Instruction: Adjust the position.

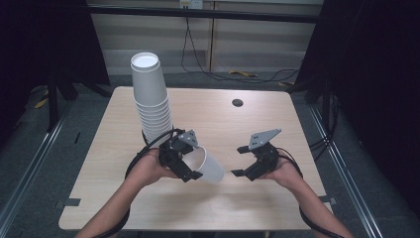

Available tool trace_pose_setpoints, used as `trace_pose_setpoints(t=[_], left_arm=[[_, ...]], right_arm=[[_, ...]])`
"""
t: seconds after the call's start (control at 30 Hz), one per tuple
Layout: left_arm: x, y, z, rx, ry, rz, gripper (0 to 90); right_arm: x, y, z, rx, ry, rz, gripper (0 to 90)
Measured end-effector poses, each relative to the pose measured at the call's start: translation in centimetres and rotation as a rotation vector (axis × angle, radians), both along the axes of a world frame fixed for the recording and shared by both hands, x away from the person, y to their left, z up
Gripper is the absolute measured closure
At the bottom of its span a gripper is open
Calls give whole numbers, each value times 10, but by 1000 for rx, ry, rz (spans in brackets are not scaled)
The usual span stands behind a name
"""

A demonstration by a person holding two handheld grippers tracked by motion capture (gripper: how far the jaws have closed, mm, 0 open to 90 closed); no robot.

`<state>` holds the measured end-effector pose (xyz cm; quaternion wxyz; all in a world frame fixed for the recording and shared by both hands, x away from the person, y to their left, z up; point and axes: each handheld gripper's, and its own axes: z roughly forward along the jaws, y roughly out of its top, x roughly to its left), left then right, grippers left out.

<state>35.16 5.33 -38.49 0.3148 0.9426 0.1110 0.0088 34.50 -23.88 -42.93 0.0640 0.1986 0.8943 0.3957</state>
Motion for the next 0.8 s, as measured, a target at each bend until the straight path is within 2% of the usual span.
trace_pose_setpoints(t=[0.07,0.2,0.37,0.8], left_arm=[[0,-1,0,9,0,2,120],[1,-3,0,31,1,-2,119],[1,-8,1,66,-4,-7,118],[1,-16,-1,137,6,-24,115]], right_arm=[[-1,-3,-5,-12,-17,-19,139],[-3,-10,-15,-1,-6,-48,137],[-6,-14,-27,-44,-30,-88,139],[-11,-18,-51,-80,-46,-176,139]])
